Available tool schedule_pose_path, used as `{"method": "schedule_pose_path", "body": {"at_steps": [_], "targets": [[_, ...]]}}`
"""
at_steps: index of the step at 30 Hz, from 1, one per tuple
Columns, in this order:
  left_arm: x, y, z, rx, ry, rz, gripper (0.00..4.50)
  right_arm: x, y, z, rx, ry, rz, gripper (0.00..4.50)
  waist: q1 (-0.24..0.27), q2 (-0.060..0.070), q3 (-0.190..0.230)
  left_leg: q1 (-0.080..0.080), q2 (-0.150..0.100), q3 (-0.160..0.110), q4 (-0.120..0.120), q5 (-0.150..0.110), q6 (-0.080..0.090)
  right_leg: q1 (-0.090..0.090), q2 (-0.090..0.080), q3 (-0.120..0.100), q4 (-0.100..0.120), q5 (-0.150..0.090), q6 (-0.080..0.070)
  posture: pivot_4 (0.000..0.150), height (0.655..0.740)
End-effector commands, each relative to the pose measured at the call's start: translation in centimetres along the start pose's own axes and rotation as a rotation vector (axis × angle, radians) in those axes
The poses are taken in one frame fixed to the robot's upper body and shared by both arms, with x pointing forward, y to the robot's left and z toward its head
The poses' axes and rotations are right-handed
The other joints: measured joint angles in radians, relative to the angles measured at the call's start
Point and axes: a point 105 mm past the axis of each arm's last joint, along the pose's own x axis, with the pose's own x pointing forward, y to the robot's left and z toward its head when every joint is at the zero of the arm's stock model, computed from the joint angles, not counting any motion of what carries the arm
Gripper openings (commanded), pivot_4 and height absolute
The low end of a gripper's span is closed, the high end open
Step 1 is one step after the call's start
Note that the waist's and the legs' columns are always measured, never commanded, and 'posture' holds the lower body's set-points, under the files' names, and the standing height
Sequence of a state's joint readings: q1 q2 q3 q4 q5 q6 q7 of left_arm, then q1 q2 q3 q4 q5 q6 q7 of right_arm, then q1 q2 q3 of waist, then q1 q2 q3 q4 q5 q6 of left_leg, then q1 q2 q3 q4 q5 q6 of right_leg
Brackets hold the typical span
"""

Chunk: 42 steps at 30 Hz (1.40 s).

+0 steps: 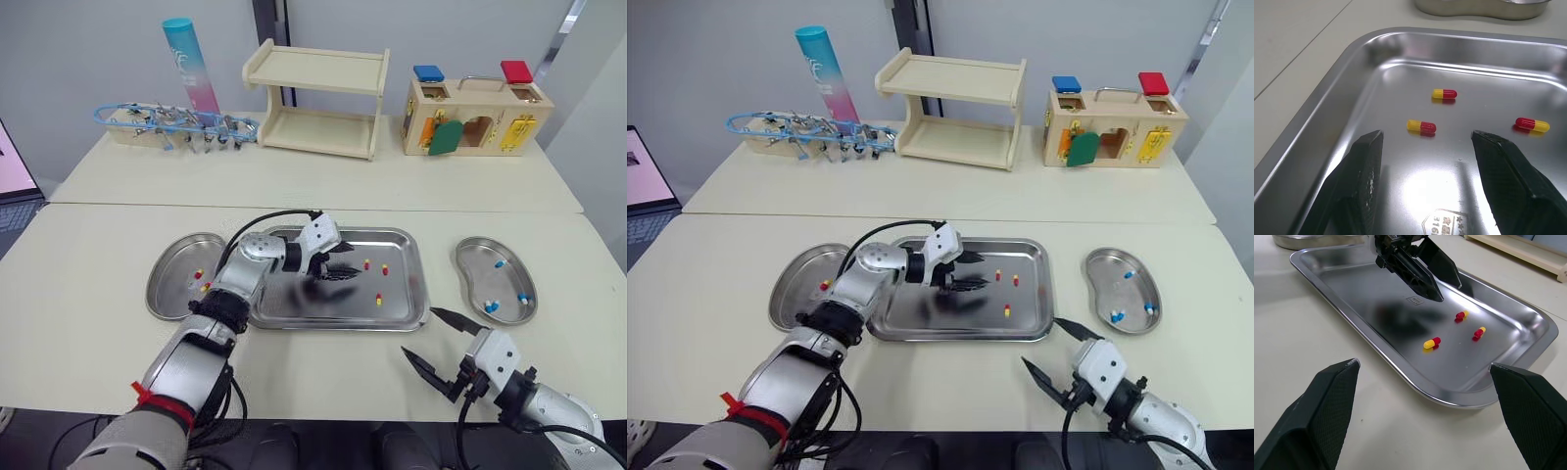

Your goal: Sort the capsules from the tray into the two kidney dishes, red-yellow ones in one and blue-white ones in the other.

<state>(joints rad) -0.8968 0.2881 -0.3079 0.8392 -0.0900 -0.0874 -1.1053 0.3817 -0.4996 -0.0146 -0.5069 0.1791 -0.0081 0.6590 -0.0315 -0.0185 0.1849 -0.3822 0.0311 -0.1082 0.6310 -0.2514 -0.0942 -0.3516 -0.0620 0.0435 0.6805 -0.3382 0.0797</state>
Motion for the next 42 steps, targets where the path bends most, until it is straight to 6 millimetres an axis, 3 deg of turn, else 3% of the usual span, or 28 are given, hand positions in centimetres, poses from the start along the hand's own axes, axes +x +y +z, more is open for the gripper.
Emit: {"method": "schedule_pose_path", "body": {"at_steps": [1,30,34,39,41,42], "targets": [[0.8,0.3,0.8,0.047,-0.010,-0.015,2.92,0.2,-0.3,1.7,-0.006,-0.048,-0.041,4.50,0.000,0.000,0.000,0.000,0.000,0.000,0.000,0.000,0.000,0.000,0.000,0.000,0.000,0.000,0.000,0.150,0.7400],[3.6,-0.8,-0.4,0.014,0.075,-0.077,2.92,0.8,0.0,4.0,0.040,-0.024,-0.058,4.50,-0.001,0.000,0.000,0.000,0.000,-0.001,0.000,0.000,0.000,0.000,0.000,0.000,0.000,0.000,0.000,0.150,0.7400],[3.6,-0.9,-0.9,0.020,0.102,-0.080,2.07,0.8,0.3,3.9,0.047,-0.016,-0.050,4.50,-0.001,0.000,0.000,0.000,0.000,-0.001,0.000,0.000,0.000,0.000,0.000,0.000,0.000,0.000,0.000,0.150,0.7400],[3.4,-1.1,-1.5,0.022,0.124,-0.080,0.46,0.8,0.2,4.0,0.048,-0.014,-0.050,4.50,-0.001,0.000,0.000,0.001,0.000,-0.001,0.000,0.000,0.000,0.001,0.000,0.000,0.001,0.000,0.000,0.150,0.7400],[3.2,-1.0,-1.6,0.020,0.124,-0.075,0.01,0.9,0.2,4.0,0.047,-0.015,-0.048,4.50,-0.001,0.000,0.000,0.001,0.000,-0.001,0.000,0.000,0.000,0.001,0.000,0.000,0.001,0.000,0.000,0.150,0.7400],[3.2,-0.9,-1.7,0.020,0.124,-0.073,0.01,0.9,0.1,3.9,0.046,-0.015,-0.048,4.50,-0.001,0.000,0.000,0.001,0.000,-0.001,0.000,0.000,0.000,0.001,0.000,0.000,0.001,0.000,0.000,0.150,0.7400]]}}
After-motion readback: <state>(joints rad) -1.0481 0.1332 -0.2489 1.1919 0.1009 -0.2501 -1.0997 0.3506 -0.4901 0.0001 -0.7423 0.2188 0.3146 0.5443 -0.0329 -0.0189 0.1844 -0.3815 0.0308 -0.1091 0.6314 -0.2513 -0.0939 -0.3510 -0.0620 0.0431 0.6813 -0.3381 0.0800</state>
